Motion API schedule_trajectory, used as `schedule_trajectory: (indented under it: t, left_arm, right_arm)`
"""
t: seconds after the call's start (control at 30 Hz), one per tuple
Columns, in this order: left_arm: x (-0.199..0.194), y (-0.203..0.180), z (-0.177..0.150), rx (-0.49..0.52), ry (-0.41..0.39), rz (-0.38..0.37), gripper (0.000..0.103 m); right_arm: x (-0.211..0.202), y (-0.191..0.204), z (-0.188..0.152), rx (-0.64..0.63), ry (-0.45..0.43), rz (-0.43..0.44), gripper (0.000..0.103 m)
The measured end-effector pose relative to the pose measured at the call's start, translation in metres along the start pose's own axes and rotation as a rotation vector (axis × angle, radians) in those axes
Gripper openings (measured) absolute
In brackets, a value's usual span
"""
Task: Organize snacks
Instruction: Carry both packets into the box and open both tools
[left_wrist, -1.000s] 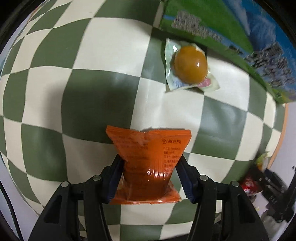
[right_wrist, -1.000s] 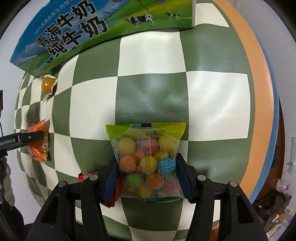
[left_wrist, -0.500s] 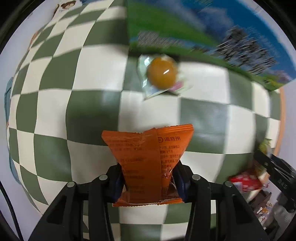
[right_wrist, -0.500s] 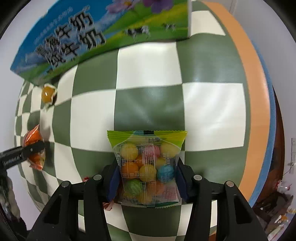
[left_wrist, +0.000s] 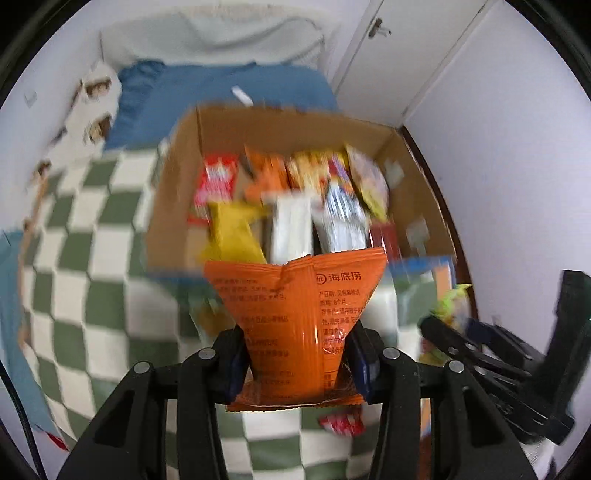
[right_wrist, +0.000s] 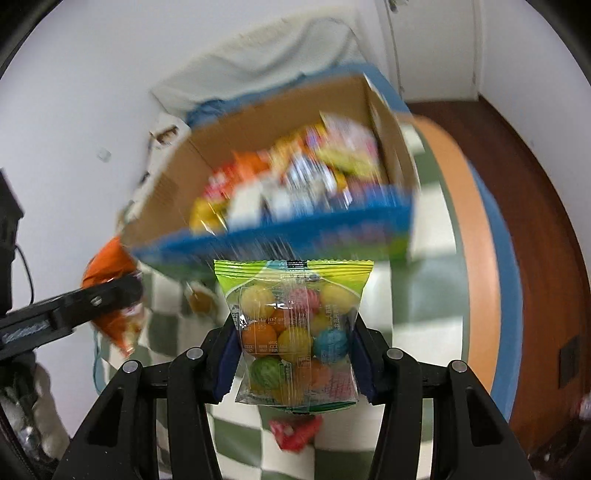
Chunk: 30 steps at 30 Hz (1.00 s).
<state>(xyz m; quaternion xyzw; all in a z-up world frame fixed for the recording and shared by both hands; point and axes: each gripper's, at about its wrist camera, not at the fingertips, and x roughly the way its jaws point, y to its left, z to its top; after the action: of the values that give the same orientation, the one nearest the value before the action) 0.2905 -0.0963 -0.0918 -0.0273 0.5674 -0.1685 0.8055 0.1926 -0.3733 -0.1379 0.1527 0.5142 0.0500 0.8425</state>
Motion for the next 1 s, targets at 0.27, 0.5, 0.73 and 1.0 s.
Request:
schedule_trajectory:
  t: [0.27, 0.5, 0.73, 1.0]
  left_arm:
    - [0.045, 0.032, 0.063, 0.038, 0.053, 0.221, 0.043]
    - [0.09, 0.06, 0.079, 0.017, 0.144, 0.347, 0.044]
    - [0.118, 0.073, 0.081, -0.042, 0.219, 0.254, 0.078]
    - [0.124, 0.059, 0.081, -0.028, 0.212, 0.266, 0.092]
  right_arm:
    - [0.026, -0.002, 0.109, -0.062, -0.025, -0.106, 0.055]
    - [0.086, -0.019, 0.156, -0.063, 0.058, -0.192, 0.055]
    - [0.113, -0.028, 0.163, -0.049, 0.114, -0.24, 0.095]
    - [0.112, -0.025, 0.158, -0.052, 0.138, -0.235, 0.098]
